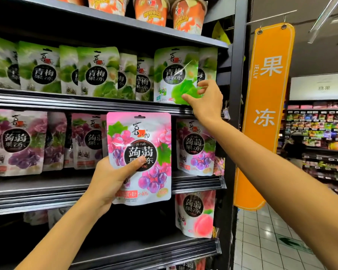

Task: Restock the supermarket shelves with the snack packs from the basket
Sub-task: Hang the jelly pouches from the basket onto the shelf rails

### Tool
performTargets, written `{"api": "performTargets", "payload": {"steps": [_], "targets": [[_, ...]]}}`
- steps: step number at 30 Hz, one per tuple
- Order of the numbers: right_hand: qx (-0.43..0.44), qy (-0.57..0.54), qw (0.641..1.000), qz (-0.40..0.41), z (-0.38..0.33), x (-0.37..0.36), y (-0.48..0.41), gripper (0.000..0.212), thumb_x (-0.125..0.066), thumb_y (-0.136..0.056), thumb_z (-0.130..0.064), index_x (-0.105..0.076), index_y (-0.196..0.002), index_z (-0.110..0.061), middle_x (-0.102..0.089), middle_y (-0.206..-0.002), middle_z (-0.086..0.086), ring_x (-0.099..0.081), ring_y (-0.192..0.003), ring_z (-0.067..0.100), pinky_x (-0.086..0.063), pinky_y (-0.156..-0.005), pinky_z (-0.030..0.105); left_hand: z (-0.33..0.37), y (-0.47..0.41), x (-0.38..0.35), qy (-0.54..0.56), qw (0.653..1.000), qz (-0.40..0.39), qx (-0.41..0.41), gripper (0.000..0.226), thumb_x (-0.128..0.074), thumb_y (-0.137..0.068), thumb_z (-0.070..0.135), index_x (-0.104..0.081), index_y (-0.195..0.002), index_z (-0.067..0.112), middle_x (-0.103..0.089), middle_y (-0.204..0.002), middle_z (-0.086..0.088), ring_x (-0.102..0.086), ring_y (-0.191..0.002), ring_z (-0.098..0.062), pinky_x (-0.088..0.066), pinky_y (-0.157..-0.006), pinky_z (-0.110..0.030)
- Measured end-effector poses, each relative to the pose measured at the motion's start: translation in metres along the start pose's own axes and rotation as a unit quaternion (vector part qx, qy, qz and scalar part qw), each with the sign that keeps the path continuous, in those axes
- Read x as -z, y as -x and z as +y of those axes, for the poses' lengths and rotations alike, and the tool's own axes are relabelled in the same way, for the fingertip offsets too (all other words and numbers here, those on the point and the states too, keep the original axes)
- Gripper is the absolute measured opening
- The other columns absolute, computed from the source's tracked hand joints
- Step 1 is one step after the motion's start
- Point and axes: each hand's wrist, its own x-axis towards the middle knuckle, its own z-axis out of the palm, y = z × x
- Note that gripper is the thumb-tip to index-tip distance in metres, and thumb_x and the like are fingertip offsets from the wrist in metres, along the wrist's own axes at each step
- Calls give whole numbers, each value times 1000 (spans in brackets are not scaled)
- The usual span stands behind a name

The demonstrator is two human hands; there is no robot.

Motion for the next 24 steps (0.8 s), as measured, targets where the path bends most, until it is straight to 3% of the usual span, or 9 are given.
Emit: {"api": "performTargets", "payload": {"steps": [3, 5, 8, 10, 12, 14, 16, 18, 24], "targets": [[83, -33, 996, 28, 7, 7, 32, 37, -77, -82, -21, -58, -111, -9, -53, -102, -3, -54, -96, 16, -43, -84, 25, 1, -1, -4, 1, 1000, -2, 7, 45, -84, -50, 34, -74, -92, 19, -78, -88, -5, -75, -76, -21, -56, -55, -25], [90, -83, 992, -8, 15, 10, 58, 24, -73, -86, -19, -62, -103, -7, -59, -93, -1, -54, -81, 13, -45, -76, 24, 2, -1, -8, 3, 1000, -7, 8, 42, -84, -50, 34, -75, -89, 20, -78, -88, -4, -75, -76, -20, -56, -54, -24], [0, -157, 975, -158, 26, 13, 101, 19, -64, -94, -26, -65, -99, -7, -67, -84, 0, -61, -72, 9, -52, -68, 24, 2, 0, -13, 4, 1000, -5, 8, 44, -83, -49, 37, -74, -88, 20, -78, -86, -2, -75, -73, -16, -56, -53, -22], [-77, -205, 943, -251, 31, 13, 127, 26, -51, -100, -33, -65, -97, -12, -68, -82, -2, -63, -70, 3, -53, -63, 19, 2, 0, -16, -1, 1000, -4, 10, 47, -82, -48, 40, -74, -90, 20, -78, -86, -1, -75, -74, -16, -56, -55, -23], [-166, -291, 898, -286, 33, 16, 150, 35, -42, -102, -40, -68, -95, -18, -72, -85, 0, -67, -76, 10, -56, -69, 23, 0, 2, -18, -4, 1000, -3, 16, 45, -82, -50, 39, -74, -89, 20, -78, -87, -3, -75, -76, -19, -57, -60, -27], [-184, -332, 879, -288, 34, 20, 167, 29, -48, -99, -40, -69, -97, -20, -74, -90, 2, -69, -81, 14, -56, -73, 26, -4, 4, -20, -5, 1000, -2, 21, 42, -82, -52, 38, -75, -89, 19, -78, -87, -4, -75, -76, -20, -57, -61, -29], [-139, -312, 892, -295, 35, 23, 179, 19, -62, -95, -26, -65, -108, -12, -74, -98, 8, -70, -90, 19, -57, -81, 27, -7, 7, -21, -6, 1000, 2, 19, 40, -83, -54, 34, -75, -88, 17, -78, -85, -5, -75, -72, -18, -55, -54, -25], [-128, -310, 895, -295, 33, 24, 188, 31, -71, -88, -12, -60, -116, -6, -74, -105, 14, -71, -96, 26, -58, -86, 31, -9, 9, -22, 0, 1000, 4, 16, 38, -84, -55, 30, -75, -88, 14, -78, -83, -6, -75, -71, -18, -55, -52, -23], [-157, -299, 905, -259, 33, 22, 188, 37, -80, -77, -7, -65, -111, -7, -77, -90, 9, -74, -76, 17, -59, -63, 26, -18, 7, -22, 7, 999, 0, 42, 50, -81, -57, 41, -73, -94, 9, -77, -90, -13, -72, -74, -21, -57, -64, -30]]}}
